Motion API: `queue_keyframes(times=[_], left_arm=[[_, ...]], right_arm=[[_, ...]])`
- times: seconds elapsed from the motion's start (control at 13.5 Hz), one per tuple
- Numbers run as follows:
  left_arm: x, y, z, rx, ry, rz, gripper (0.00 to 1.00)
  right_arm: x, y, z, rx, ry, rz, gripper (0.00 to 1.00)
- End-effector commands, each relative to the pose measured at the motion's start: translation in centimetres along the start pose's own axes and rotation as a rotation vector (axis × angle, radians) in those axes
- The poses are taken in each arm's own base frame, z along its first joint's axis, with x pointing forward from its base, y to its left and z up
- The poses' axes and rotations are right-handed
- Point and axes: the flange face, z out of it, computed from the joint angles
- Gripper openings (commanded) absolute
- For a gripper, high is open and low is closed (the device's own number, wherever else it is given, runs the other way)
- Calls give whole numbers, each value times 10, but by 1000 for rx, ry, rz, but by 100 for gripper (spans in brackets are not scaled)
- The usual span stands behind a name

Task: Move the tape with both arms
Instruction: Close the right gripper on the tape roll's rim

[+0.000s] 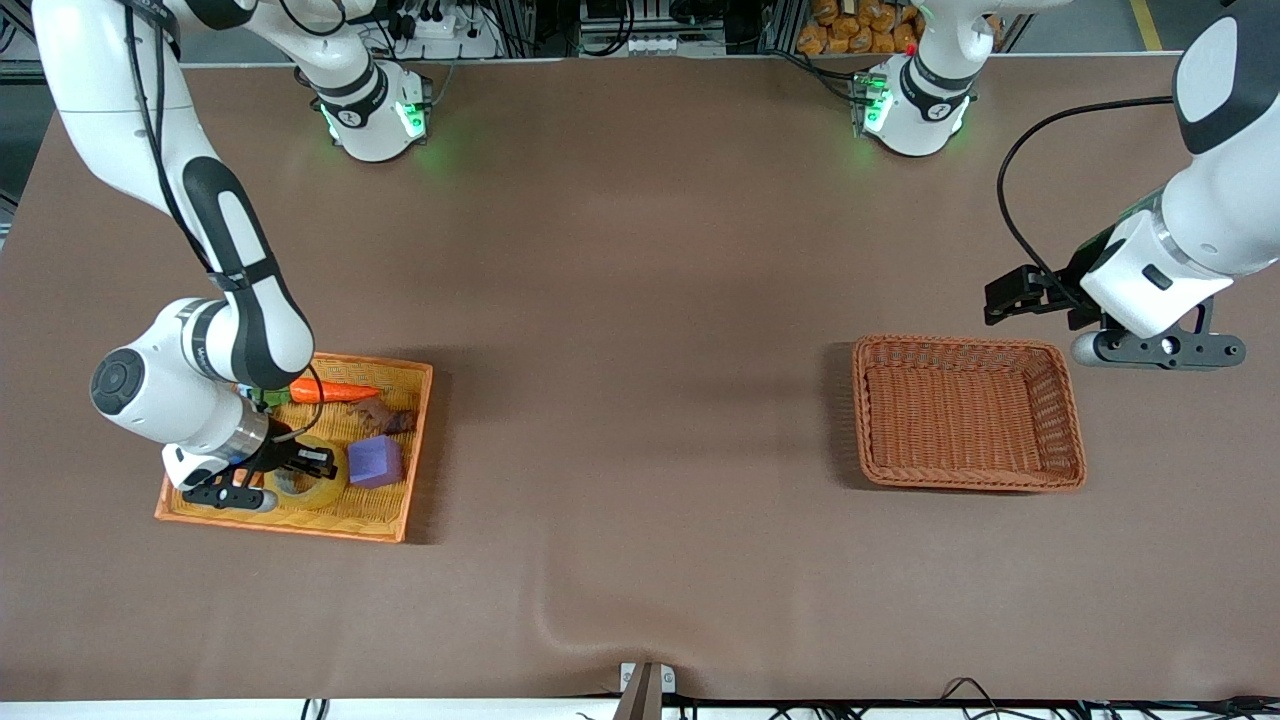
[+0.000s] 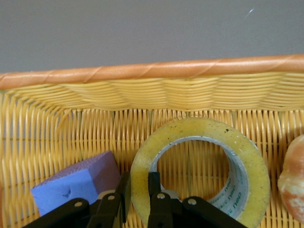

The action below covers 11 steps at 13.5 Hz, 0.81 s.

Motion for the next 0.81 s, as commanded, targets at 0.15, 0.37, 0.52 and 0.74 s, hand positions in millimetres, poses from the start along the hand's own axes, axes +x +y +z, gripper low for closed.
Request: queue_keyframes(times=[0.15,0.37,0.52,0.74], left_arm=[[2,-1,-3,-22,1,1,100],[3,-4,-3,-22,0,-2,100],[3,-4,-3,-22,0,-2,100],[2,-2,-3,-22,1,1,100]], right_arm=[[2,-6,-18,15,4,-24,0],[6,-16,-58,26,30,-41,0],[9,-26,-85,9,38,-81,0],[12,-53,-120,27,-36,-104,0]])
